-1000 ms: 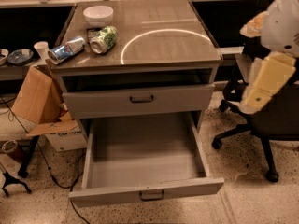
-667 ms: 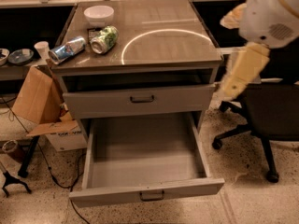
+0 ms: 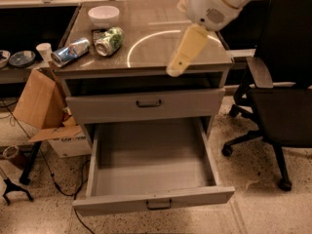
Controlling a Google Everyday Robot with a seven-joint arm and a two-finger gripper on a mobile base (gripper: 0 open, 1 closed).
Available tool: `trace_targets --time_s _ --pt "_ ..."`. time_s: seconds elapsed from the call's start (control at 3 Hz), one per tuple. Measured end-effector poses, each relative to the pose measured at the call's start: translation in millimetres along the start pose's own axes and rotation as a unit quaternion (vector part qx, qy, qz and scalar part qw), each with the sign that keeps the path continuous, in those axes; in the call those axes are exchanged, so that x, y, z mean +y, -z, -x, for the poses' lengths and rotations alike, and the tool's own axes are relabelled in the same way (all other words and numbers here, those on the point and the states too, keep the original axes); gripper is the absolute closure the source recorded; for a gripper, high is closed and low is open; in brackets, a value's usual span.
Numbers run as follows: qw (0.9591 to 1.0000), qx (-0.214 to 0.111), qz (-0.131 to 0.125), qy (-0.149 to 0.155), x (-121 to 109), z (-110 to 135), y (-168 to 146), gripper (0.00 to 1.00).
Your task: Place redbull can into middle drawer
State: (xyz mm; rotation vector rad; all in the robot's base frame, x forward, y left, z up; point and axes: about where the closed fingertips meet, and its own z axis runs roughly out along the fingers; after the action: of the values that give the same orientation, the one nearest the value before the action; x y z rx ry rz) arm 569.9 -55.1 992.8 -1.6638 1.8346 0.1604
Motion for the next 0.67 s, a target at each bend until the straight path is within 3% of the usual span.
trace_targets --time_s 0.33,0.67 --pt "0.9989 -0.028 -0.016 -0.033 -10 43 -30 0.00" --pt "0.9969 -0.023 -0.029 -0.069 -11 79 -57 0.00"
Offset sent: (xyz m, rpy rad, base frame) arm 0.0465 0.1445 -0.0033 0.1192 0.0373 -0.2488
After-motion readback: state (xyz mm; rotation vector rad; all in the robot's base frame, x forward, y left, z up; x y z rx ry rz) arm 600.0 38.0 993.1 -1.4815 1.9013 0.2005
